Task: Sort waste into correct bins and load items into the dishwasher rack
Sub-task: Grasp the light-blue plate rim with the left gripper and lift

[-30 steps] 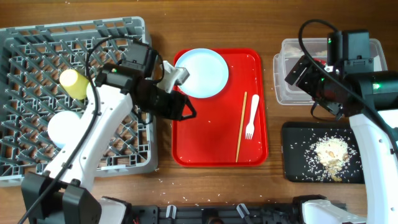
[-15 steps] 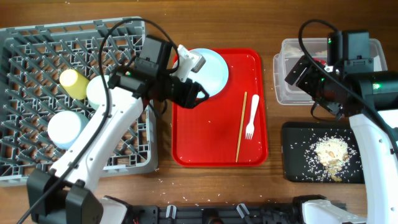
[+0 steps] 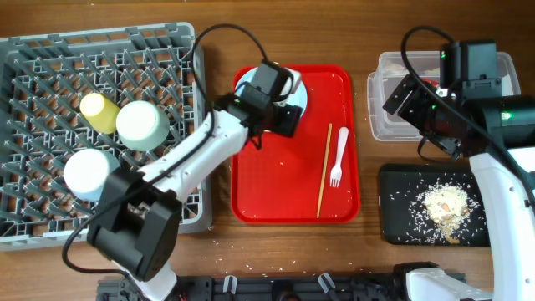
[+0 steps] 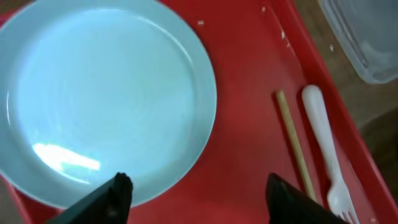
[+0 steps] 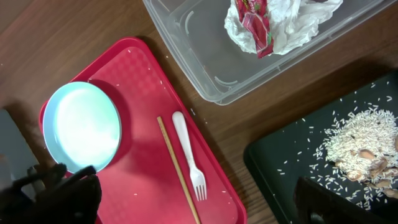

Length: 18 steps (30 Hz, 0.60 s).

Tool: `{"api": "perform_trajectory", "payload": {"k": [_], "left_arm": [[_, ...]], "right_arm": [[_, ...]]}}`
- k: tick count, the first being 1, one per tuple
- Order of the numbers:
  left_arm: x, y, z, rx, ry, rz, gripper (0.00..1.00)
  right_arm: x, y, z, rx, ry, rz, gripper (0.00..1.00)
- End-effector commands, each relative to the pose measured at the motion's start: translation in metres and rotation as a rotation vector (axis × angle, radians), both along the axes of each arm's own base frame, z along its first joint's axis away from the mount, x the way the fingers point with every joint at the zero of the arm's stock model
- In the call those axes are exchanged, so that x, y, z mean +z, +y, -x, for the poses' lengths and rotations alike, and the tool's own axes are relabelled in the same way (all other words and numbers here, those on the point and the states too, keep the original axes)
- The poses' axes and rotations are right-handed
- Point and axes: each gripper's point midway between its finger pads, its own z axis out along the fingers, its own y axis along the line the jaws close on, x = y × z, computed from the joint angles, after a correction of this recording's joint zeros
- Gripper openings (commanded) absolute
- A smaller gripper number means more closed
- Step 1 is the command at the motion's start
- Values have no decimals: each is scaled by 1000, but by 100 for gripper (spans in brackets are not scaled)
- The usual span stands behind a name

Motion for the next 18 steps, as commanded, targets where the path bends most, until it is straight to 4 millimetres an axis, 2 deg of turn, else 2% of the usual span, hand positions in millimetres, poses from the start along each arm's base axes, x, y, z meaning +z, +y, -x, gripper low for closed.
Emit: {"api": "perform_trajectory", "payload": {"k": [1,2,5,10,14,18], "left_arm": [[-10,-14,-13,19,-54,-11,82],[-13,-19,-15,13,-62,-5,87],[-32,-26,-20,0,-62,-12,92],[-64,-25,-18,-45,-32,-67,92],[-81,-24,-16,-46,-3,-87,91],[-85,-25,-13,-52,5,-92,82]], "right_arm": [[-1,-4,-2,-1,5,21,100],[-1,-4,-2,-1,5,21,100],[-1,-4,-2,-1,5,21,100],[-1,-4,-2,-1,5,21,99],[-1,-4,-2,-1,5,21,100],[-1,-4,-2,-1,5,21,100]]}}
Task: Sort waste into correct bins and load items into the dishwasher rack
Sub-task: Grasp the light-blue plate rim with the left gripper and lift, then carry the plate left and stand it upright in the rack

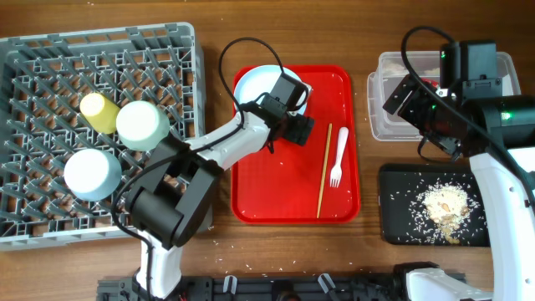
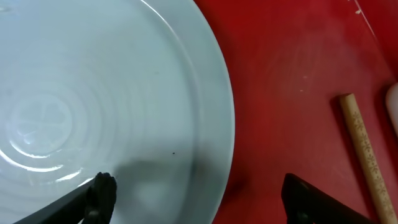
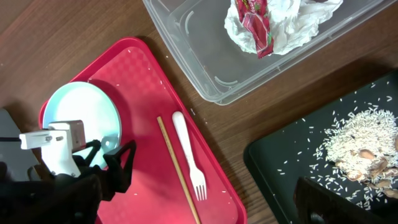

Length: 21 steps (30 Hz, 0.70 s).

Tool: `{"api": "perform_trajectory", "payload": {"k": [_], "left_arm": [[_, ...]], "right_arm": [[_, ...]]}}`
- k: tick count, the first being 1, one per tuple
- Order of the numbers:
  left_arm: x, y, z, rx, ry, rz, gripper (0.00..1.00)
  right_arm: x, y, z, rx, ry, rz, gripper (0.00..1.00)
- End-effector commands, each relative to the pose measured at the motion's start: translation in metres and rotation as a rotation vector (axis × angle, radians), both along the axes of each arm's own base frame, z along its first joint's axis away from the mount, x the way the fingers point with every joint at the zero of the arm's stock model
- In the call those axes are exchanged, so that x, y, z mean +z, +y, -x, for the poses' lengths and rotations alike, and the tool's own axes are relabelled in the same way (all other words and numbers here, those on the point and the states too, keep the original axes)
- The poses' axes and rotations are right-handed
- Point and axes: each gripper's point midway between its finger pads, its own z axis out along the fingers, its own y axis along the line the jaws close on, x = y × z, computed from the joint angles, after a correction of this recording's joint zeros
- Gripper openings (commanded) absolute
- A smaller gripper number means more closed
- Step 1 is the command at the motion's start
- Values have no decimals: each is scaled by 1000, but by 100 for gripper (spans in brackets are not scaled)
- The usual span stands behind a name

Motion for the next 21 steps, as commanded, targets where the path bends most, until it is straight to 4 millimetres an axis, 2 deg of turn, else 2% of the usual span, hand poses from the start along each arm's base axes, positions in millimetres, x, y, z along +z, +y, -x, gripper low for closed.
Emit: {"api": "perform_trajectory", "payload": {"k": [1,4,5,8,10,12,17,19,21], "left_arm": [[-3,-6,1,-20,-6,-13,77],[-4,-13,8,-40,-2,-16,45],[-4,-16,10,-47,-3,-16,38],[-4,-25,18,-71,-3,-17,24],[-4,-28,22,-82,-2,-20,21],[-6,-26,24,-79,0,-42,6],[-12,-18,32,-77,40,-78,4],[-9,-17,35,-76,45,-81,4],[5,-19,38,-85,43,-63,4]], "right_arm": [[-1,-4,-2,-1,5,21,100],[-1,-4,-2,-1,5,21,100],[-1,-4,-2,-1,5,21,100],[-1,-4,-2,-1,5,21,100],[-1,-4,-2,-1,5,21,100],[-1,-4,-2,-1,5,21,100],[-1,-4,-2,-1,5,21,100],[-1,-4,-2,-1,5,21,100],[-1,-4,-2,-1,5,21,100]]}}
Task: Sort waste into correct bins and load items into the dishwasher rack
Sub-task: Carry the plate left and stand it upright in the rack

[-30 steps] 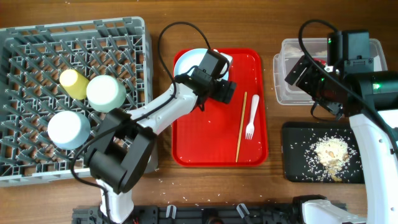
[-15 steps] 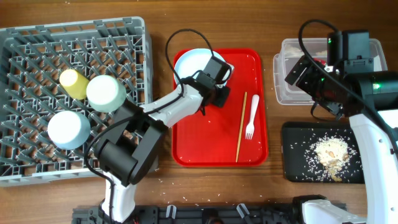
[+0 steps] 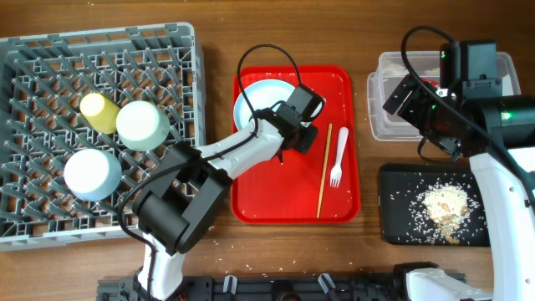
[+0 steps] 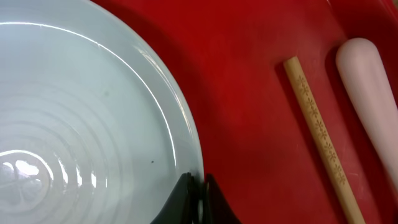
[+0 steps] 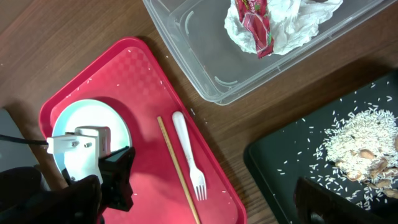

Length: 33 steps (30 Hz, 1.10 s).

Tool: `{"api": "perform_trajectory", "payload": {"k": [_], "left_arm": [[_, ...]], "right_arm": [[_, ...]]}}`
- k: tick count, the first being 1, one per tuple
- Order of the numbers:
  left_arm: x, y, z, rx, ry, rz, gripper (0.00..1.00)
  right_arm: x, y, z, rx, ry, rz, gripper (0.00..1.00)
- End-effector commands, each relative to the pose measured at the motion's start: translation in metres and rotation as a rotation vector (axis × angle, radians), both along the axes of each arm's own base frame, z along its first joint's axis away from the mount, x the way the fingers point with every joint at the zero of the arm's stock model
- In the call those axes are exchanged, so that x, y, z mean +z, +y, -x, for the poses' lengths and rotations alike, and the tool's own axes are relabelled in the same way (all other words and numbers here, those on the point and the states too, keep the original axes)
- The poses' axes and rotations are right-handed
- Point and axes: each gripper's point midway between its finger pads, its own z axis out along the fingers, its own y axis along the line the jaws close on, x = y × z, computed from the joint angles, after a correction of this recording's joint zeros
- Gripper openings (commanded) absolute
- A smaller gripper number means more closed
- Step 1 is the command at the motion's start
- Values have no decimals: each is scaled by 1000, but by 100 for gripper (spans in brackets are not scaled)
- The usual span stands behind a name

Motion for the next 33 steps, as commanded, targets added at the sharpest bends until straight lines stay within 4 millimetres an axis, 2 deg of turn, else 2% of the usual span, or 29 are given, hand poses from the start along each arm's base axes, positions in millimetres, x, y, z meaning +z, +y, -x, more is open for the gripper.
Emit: {"api": "perform_trajectory", "payload": {"k": [1,4,6,10,11,13,14,16,17,20,22,29,33], "left_arm": [[15,-1,10,-10,18,16,4],[59,-10,17,-11,15,127,4],[97,-11,22,46,14,219,4],[173,-1,34,88,-62,344,4],[194,5,38,87,-91,371,4],[221,18,43,100,-130,403,4],[236,33,42,124,-153,420,4],[259,75,34,297,-155,482,4],[268,92,30,368,-140,527,4],[288,122,24,409,-122,631,4],[294,137,18,422,-107,682,4],[289,203,-7,522,12,848,4],[285,223,-20,499,86,962,4]], "right_arm": [[-1,-4,-2,-1,5,21,100],[-1,-4,-2,-1,5,21,100],[-1,-4,-2,-1,5,21,100],[-1,-4,-2,-1,5,21,100],[-1,-4,-2,-1,5,21,100],[-1,-4,-2,-1,5,21,100],[-1,-4,-2,-1,5,21,100],[-1,-4,-2,-1,5,21,100],[-1,-4,-2,-1,5,21,100],[-1,-4,-2,-1,5,21,100],[-1,-4,-2,-1,5,21,100],[-1,-4,-2,-1,5,21,100],[-1,-4,-2,-1,5,21,100]]}}
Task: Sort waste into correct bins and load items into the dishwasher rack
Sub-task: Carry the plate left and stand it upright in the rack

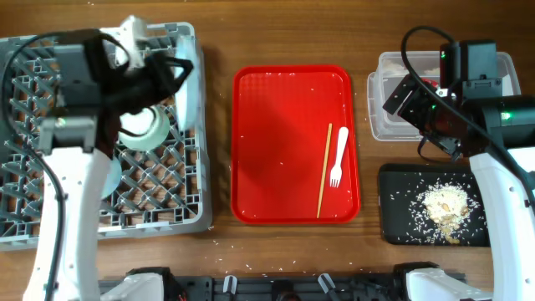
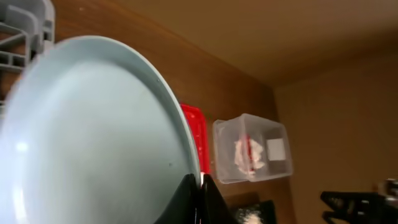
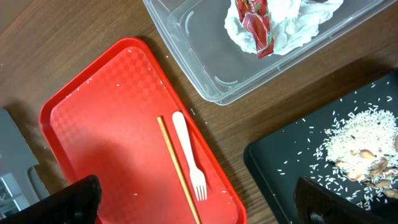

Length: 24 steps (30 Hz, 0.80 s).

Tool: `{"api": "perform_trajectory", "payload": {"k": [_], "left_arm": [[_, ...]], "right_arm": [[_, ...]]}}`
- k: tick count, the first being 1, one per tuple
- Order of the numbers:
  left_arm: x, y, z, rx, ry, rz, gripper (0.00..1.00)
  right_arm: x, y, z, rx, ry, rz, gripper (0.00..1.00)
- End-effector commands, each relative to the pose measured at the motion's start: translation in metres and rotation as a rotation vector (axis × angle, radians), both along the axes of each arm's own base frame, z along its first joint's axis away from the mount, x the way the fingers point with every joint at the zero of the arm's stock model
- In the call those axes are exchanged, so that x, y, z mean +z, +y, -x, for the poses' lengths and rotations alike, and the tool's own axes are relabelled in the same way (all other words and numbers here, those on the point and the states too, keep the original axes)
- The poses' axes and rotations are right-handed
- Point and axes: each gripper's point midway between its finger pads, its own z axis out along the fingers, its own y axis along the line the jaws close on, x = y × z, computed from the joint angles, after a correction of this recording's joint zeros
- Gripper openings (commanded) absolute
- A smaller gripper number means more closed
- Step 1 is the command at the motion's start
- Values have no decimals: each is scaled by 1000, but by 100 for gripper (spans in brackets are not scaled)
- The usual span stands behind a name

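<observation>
My left gripper (image 1: pixel 177 72) is shut on the rim of a pale blue plate (image 1: pixel 190 85), which it holds on edge over the right side of the grey dish rack (image 1: pixel 50 226). In the left wrist view the plate (image 2: pixel 93 137) fills the left half, with the shut jaws (image 2: pixel 200 185) pinching its edge. A white fork (image 1: pixel 338 156) and a wooden chopstick (image 1: pixel 323 170) lie on the red tray (image 1: pixel 276 125). My right gripper (image 1: pixel 399 99) hangs open above the clear bin (image 1: pixel 380 125), holding nothing.
A pale green cup (image 1: pixel 142 127) stands upside down in the rack, partly under my left arm. The clear bin (image 3: pixel 205 56) holds a crumpled wrapper (image 3: pixel 255 25). A black tray (image 3: pixel 286 162) with spilled rice (image 3: pixel 360 146) lies at the right front.
My left gripper, shut on the plate's rim on the red tray, now holds the plate on edge over the dish rack. The tray keeps only the fork and chopstick. The right arm is unchanged.
My left gripper was open above the plate on the tray, then lower with its jaws astride the plate's right rim. Then it was shut on that rim. Now the plate is off the tray and stands on edge over the rack's right side.
</observation>
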Motion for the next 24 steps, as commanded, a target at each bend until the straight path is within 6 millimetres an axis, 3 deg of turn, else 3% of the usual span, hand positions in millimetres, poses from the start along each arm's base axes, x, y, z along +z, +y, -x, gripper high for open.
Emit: {"api": "perform_trajectory", "payload": {"k": [1,7,13,15,16,18,20,24], "left_arm": [[0,3,-5,-132,24,198,4],[-37,25,-29,-111,110,269,4],[-45,29,-35,-102,118,270,6],[-45,33,-36,-88,118,265,36],[-45,35,-36,-83,116,265,59],[-45,40,-37,-71,116,267,73],[-47,50,-35,-44,133,273,99],[-69,87,-23,157,237,138,100]], "right_arm": [[-1,-4,-2,-1,4,21,100],[-1,-4,-2,-1,4,21,100],[-1,-4,-2,-1,4,21,100],[-1,-4,-2,-1,5,21,100],[-1,-4,-2,-1,5,21,100],[-1,-4,-2,-1,4,21,100],[-1,-4,-2,-1,4,21,100],[-1,-4,-2,-1,4,21,100]]}}
